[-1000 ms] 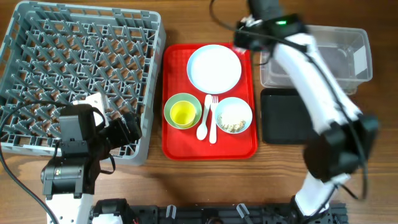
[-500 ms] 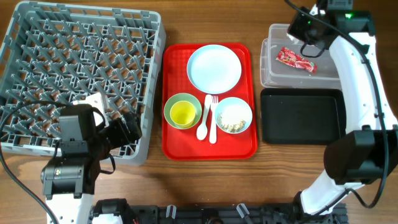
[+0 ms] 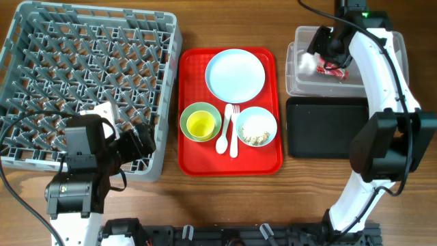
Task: Sort waste into correct bins and load items into the dishwasher rack
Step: 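Grasp the white tissue and release it into the clear bin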
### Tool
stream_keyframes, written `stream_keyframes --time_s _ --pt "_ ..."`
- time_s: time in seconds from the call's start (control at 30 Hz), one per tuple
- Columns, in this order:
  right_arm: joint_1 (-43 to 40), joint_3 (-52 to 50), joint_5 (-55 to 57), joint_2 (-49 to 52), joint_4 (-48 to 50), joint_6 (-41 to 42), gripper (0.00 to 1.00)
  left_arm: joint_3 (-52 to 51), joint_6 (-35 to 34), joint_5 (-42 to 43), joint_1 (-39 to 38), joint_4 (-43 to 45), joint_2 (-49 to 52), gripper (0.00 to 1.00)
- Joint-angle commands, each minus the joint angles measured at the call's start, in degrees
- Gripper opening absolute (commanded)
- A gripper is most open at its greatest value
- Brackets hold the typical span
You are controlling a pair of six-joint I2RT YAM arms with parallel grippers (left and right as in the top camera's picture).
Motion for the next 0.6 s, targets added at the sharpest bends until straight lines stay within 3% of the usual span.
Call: stream_keyframes --time_s 0.0,0.17,0.57 --pt "0.0 0.2 0.7 -3.3 -1.4 -4.4 0.68 1.0 -0.1 -0.5 0.0 0.2 -0.4 1.0" --pt "0.0 0.2 -5.3 -9.5 -3.9 -9.0 0.73 1.0 -0.1 -0.5 0.0 0.2 -0.4 1.0" --pt "0.0 -3.0 -8.6 -22.5 -16.6 -7.4 0.74 1.0 -0.1 -0.5 0.0 0.2 -0.4 1.0"
